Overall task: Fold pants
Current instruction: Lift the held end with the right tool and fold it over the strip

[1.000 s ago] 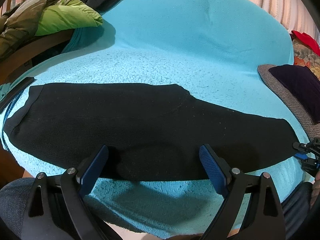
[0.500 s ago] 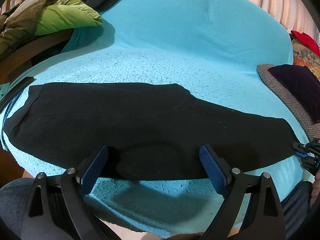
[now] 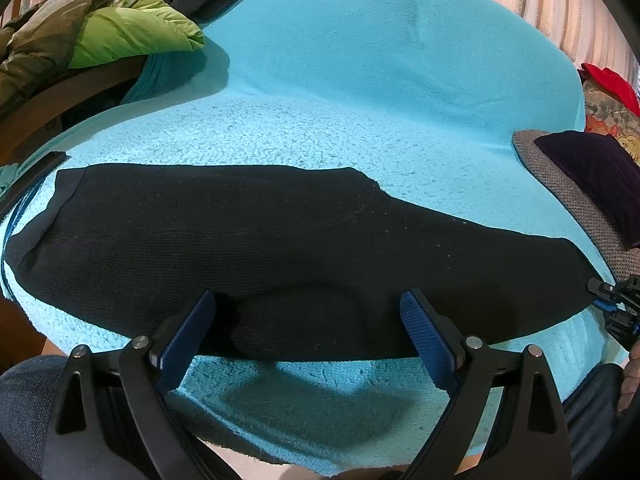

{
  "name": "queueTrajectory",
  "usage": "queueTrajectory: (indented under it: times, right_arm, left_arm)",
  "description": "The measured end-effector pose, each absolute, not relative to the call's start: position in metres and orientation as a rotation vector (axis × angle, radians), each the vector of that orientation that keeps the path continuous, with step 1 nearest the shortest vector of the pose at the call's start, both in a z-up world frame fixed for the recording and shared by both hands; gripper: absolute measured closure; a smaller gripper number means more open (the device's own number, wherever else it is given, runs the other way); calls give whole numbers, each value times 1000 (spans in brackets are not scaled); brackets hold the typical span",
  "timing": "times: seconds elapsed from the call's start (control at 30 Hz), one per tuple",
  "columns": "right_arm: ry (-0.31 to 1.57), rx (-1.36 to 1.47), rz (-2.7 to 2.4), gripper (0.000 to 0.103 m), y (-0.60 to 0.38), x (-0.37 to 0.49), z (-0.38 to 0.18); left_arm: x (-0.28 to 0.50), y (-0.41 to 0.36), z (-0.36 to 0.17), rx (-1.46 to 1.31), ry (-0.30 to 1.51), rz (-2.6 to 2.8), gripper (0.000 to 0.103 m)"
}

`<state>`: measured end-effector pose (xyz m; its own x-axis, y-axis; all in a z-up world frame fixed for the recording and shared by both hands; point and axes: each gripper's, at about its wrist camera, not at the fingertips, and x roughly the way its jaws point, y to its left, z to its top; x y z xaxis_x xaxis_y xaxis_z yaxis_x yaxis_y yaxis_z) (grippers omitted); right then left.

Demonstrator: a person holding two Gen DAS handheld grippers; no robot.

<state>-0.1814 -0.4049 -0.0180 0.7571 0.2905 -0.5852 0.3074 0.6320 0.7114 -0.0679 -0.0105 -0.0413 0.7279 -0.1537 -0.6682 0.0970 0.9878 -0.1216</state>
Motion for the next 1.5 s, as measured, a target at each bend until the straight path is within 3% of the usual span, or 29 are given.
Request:
queueTrajectory:
  times: [0.4, 0.5, 0.57, 0.63, 0.8, 0.83, 0.9, 0.93, 1.23, 1.4, 1.5]
  right_arm:
    - [788, 990, -57, 94, -413, -180, -32]
    - [794, 1038, -44, 89, -417, -180, -37]
    - [772, 1098, 9, 70, -420, -181, -41]
    - [745, 1147, 57, 60, -423, -182, -43]
    - [753, 1134, 75, 59, -421, -179, -42]
    - [757, 1123, 71, 62, -420, -179, -41]
    - [782, 1101, 37, 90, -418, -177, -41]
    - [788, 1098, 33, 94, -417, -176, -41]
    - [704, 919, -31, 95, -390, -179, -10]
    - [693, 807, 80, 95, -339, -154, 16]
    - [703, 736, 207, 95, -292, -127, 29]
  left_arm:
    - [-68, -12, -41, -76, 746, -139, 7]
    - [-68, -13, -41, -72, 747, -141, 6]
    - [-68, -13, -41, -70, 747, -140, 5]
    - [-68, -13, -41, -70, 747, -140, 5]
    - [-68, -13, -41, -69, 747, -140, 5]
    - [-68, -13, -41, -69, 747, -140, 5]
    - [-68, -13, -41, -71, 747, -140, 5]
    - [-68, -13, -41, -71, 747, -140, 5]
    - [-72, -1, -33, -116, 711, -146, 5]
    - [-81, 47, -7, -209, 551, 0, 5]
    - [-78, 73, -15, -262, 583, 91, 5]
